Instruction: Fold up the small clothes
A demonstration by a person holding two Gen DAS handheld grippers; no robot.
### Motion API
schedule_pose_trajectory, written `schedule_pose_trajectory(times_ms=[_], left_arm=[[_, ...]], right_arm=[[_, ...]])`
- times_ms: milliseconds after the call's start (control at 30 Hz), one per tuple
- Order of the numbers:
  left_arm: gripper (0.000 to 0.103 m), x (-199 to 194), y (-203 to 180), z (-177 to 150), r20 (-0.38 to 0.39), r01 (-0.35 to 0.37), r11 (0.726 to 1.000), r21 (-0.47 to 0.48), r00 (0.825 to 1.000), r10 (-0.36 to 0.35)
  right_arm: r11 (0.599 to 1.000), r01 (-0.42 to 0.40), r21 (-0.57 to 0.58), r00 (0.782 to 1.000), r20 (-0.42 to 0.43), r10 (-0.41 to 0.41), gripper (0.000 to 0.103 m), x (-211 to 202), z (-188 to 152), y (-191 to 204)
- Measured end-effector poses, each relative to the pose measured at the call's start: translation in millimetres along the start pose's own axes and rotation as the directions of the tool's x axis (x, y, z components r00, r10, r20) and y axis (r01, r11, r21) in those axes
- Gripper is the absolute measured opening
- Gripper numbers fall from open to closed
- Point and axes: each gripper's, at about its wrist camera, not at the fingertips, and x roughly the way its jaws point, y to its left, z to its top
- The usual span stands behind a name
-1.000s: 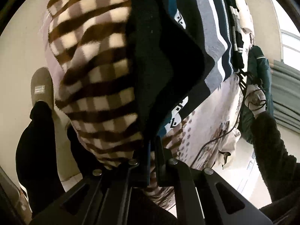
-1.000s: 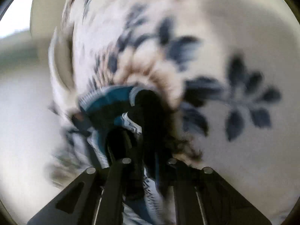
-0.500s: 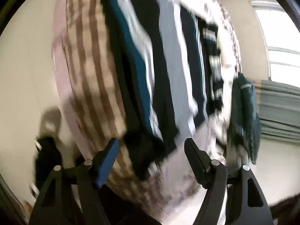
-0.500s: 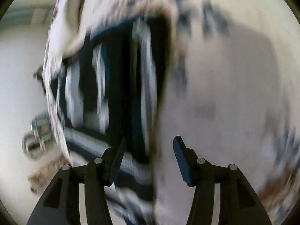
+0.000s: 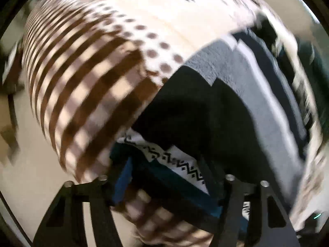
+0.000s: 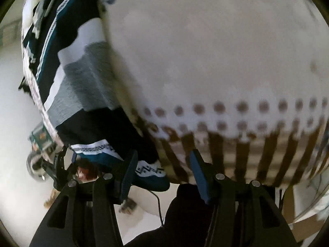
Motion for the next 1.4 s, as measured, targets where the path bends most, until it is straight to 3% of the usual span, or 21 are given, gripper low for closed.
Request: schedule_pose_trajectory(times_ms=[100, 167, 200, 300, 400, 433, 533, 633, 667, 700, 767, 1000, 1033, 1067, 1100, 1233, 1300, 1400], left_arm=[[0.052, -6, 4, 3, 0.021, -0.035, 0.994, 0.100, 0.999, 0.033], [0.052, -13, 20, 4, 0.025, -0.020, 0.998, 0.067, 1.000, 0.019], [0.052, -17, 29, 5, 0.028, -0.060, 0.997, 0.046, 0.998, 0.059], [0.052, -25, 51, 8, 0.018, -0.064, 0.997, -0.033, 0.998, 0.065], [0.051, -36, 55, 10, 0.018, 0.002, 0.997, -0.081, 1.000, 0.000], [0.052, -37, 49, 10, 0.015, 0.095, 0.993, -0.075, 0.995, -0.094], [0.052, -29, 26, 10, -0.014, 0.135, 0.990, 0.035, 0.991, -0.135], [0.051, -3, -2, 4, -0.057, 0.103, 0.983, 0.151, 0.994, -0.095], [0.043, -1, -6, 4, -0.044, 0.087, 0.980, 0.178, 0.996, -0.080], [0.025, -2, -8, 3, -0.034, 0.071, 0.979, 0.191, 0.997, -0.066], [0.012, -8, -1, 2, -0.022, 0.115, 0.979, 0.169, 0.993, -0.113], [0.010, -27, 24, 9, -0.043, 0.205, 0.971, 0.126, 0.979, -0.201], [0.010, -24, 31, 16, -0.047, 0.223, 0.969, 0.102, 0.974, -0.220], [0.010, -23, 41, 21, -0.049, 0.239, 0.968, 0.078, 0.971, -0.236], [0.010, -25, 38, 15, -0.052, 0.257, 0.965, 0.055, 0.966, -0.254], [0.010, -17, 46, 26, -0.073, 0.303, 0.953, 0.003, 0.950, -0.302], [0.011, -14, 52, 25, -0.088, 0.327, 0.945, -0.016, 0.941, -0.327], [0.015, -14, 58, 25, -0.103, 0.352, 0.935, -0.036, 0.930, -0.354]], right_arm=[[0.999, -0.008, 0.034, 0.999, 0.043, 0.006, 0.055, 0, -15, -9], [0.999, -0.018, 0.045, 0.998, 0.054, 0.015, 0.055, -1, -20, -6], [0.999, -0.017, 0.045, 0.998, 0.056, 0.015, 0.055, -5, -20, -5], [0.999, -0.013, 0.035, 0.998, 0.054, 0.011, 0.055, -2, -24, 2], [1.000, -0.016, 0.026, 0.998, 0.060, 0.014, 0.055, 5, -26, 15], [1.000, -0.016, 0.026, 0.998, 0.061, 0.014, 0.055, 6, -25, 18], [0.999, -0.023, 0.030, 0.998, 0.066, 0.021, 0.055, 10, -28, 18], [0.999, -0.009, 0.035, 0.997, 0.074, 0.006, 0.055, 13, -31, 14], [0.999, -0.010, 0.036, 0.997, 0.080, 0.007, 0.055, 14, -34, 12], [0.999, -0.011, 0.037, 0.996, 0.085, 0.008, 0.055, 14, -36, 11], [0.999, -0.018, 0.037, 0.995, 0.101, 0.014, 0.055, 14, -40, 10], [0.998, -0.043, 0.047, 0.993, 0.114, 0.038, 0.055, 34, -50, 10], [0.998, -0.045, 0.043, 0.993, 0.113, 0.040, 0.054, 39, -52, 10], [0.999, -0.023, 0.035, 0.992, 0.123, 0.019, 0.027, 43, -56, 13], [1.000, 0.002, 0.028, 0.992, 0.127, -0.006, 0.007, 45, -59, 15], [0.987, 0.163, -0.009, 0.969, 0.192, -0.158, 0.005, 43, -74, 21], [0.985, 0.172, -0.009, 0.969, 0.179, -0.168, 0.005, 47, -73, 22], [0.962, 0.265, -0.066, 0.955, 0.154, -0.252, 0.006, 58, -67, 37]])
